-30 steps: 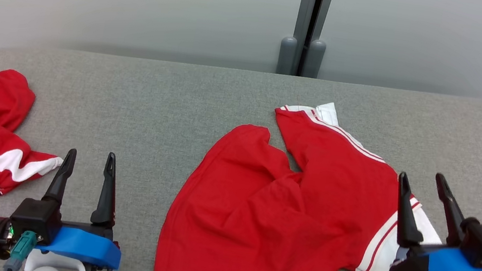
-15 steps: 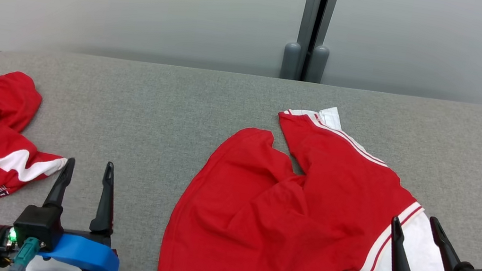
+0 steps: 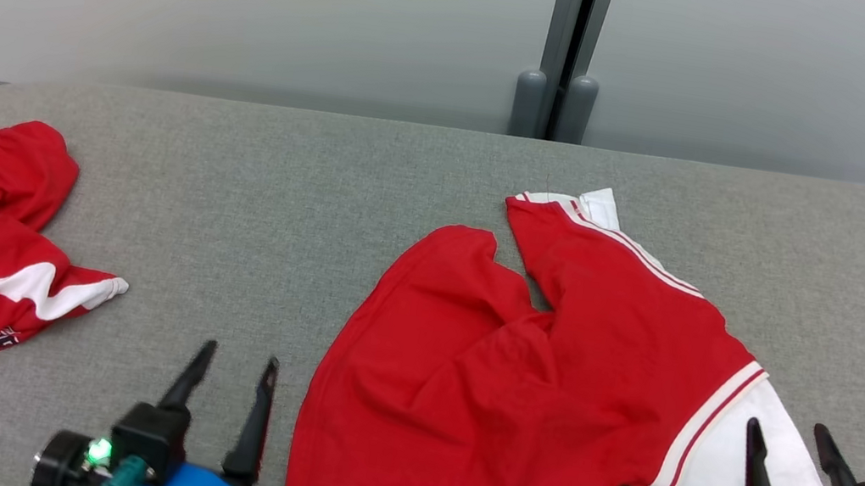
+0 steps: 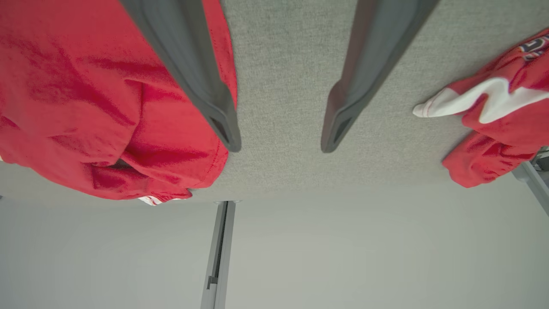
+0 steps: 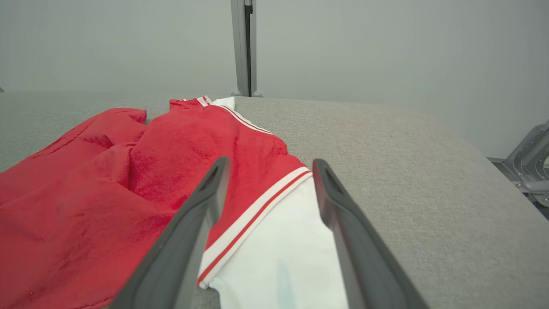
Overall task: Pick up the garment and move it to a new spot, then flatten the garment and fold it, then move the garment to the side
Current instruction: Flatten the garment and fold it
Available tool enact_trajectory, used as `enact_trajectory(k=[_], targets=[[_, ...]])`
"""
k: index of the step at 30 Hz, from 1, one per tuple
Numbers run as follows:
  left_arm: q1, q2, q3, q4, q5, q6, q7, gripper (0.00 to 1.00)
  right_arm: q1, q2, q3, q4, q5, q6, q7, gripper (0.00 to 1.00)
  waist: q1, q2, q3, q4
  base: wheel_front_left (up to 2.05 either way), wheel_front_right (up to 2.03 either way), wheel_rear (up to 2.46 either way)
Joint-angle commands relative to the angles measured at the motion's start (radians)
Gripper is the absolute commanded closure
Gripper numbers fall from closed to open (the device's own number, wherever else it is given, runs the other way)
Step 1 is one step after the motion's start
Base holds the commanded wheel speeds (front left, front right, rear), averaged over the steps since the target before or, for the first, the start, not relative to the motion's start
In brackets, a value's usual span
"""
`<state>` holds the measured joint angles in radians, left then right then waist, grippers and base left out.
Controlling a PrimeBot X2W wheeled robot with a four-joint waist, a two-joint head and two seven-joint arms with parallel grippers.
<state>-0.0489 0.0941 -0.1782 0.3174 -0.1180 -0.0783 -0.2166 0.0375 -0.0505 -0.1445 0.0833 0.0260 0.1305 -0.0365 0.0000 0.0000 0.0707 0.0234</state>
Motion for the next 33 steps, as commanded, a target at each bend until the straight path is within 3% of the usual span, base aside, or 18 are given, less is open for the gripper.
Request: enact_trajectory(k=[1,15,33], targets=[[0.017,0.008,-0.017,0.005,0.005,-0.008,0.010,0.00,-0.024,-0.003,-0.013,0.015,-0.011,0.001,-0.001,0.00,0.0000,0.0000,0.002,0.001,0.00,0.00,0.00],[0.108,0.044,-0.192,0.016,-0.017,-0.048,0.109,0.00,-0.111,-0.061,-0.109,0.284,-0.019,0.001,-0.033,0.00,0.0000,0.0000,0.038,0.019,0.00,0.00,0.00],[0.134,0.086,-0.302,0.023,-0.091,-0.052,0.183,0.00,-0.223,-0.104,-0.144,0.622,-0.017,0.000,-0.105,0.00,0.0000,0.0000,0.073,0.029,0.00,0.00,0.00]])
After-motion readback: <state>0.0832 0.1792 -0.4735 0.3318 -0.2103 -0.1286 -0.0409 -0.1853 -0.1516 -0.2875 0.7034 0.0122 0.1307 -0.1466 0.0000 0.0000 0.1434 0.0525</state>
